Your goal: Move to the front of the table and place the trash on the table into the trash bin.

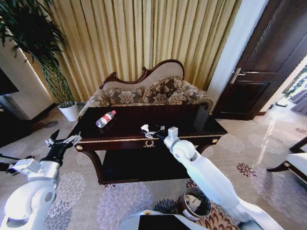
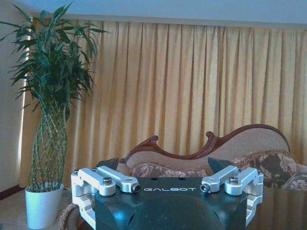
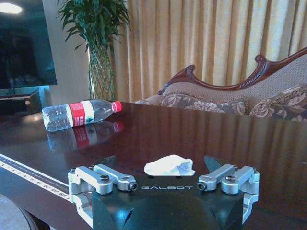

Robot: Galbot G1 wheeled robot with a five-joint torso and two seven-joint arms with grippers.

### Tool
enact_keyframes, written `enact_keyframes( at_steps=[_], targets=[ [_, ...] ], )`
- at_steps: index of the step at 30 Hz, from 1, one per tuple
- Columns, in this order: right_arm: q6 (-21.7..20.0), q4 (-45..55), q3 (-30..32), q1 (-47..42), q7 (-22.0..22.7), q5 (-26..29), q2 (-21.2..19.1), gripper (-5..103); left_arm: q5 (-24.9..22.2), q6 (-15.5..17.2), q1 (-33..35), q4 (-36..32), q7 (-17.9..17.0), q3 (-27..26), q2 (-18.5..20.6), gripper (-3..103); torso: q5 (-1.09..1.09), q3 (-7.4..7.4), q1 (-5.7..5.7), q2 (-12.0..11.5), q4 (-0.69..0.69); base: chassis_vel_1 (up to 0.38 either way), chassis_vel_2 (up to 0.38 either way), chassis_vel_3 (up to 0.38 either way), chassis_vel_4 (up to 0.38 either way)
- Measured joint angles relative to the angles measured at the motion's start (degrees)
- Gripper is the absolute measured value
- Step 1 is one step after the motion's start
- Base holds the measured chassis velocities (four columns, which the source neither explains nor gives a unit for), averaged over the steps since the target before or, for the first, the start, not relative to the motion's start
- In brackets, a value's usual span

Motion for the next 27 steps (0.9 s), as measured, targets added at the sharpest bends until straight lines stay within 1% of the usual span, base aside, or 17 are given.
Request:
enact_keyframes(
  at_steps=[10,18,20,21,22,24,25,26,27],
  targets=[
    [0.0,-3.6,-3.08,4.02,0.0,-0.32,1.77,100,-0.06,0.02,0.29,-0.06,0.1,-0.28,-0.48,100,0.0,0.0,0.0,0.0,-0.01,0.0,0.0,0.0,0.0],
    [0.3,-6.18,-4.71,5.64,0.0,-1.67,3.51,100,-0.15,0.01,0.14,-0.07,0.22,-0.33,-0.57,100,0.0,0.0,0.0,0.0,-0.01,0.0,0.0,0.0,0.0],
    [0.35,-6.45,-4.81,5.77,0.0,-1.77,3.7,101,-0.15,0.01,0.14,-0.08,0.25,-0.32,-0.6,100,0.0,0.0,0.0,0.0,-0.01,0.0,0.0,0.0,0.0],
    [0.42,-6.85,-4.94,5.97,0.0,-1.93,3.97,99,-0.15,0.01,0.14,-0.1,0.28,-0.32,-0.64,100,0.0,0.0,0.0,0.0,0.0,0.0,0.0,0.0,0.0],
    [0.49,-7.18,-5.04,6.09,0.0,-2.11,4.26,99,-0.15,0.01,0.14,-0.12,0.31,-0.3,-0.66,100,0.0,0.0,0.0,0.0,-0.01,0.0,0.0,0.0,0.0],
    [0.82,-7.76,-5.15,6.15,0.0,-2.89,4.62,88,-0.15,0.01,0.14,-0.13,0.55,-0.28,-0.72,100,0.0,0.0,0.0,0.0,0.0,0.0,0.0,0.0,0.0],
    [0.82,-7.76,-5.15,6.15,0.0,-2.89,4.62,88,-0.15,0.01,0.14,-0.13,0.55,-0.28,-0.72,100,0.0,0.0,0.0,0.0,0.0,0.0,0.0,0.0,0.0],
    [1.17,-8.01,-5.18,6.14,0.0,-3.4,4.7,83,-0.15,-0.01,0.15,-0.13,0.76,-0.28,-0.77,100,0.0,0.0,0.0,0.0,0.0,0.0,0.0,0.0,0.0],
    [1.42,-8.17,-5.2,6.13,0.0,-3.76,4.76,83,-0.14,-0.03,0.15,-0.13,0.9,-0.28,-0.8,100,0.0,0.0,0.0,0.0,-0.01,0.0,0.0,0.0,0.0]
  ],
)
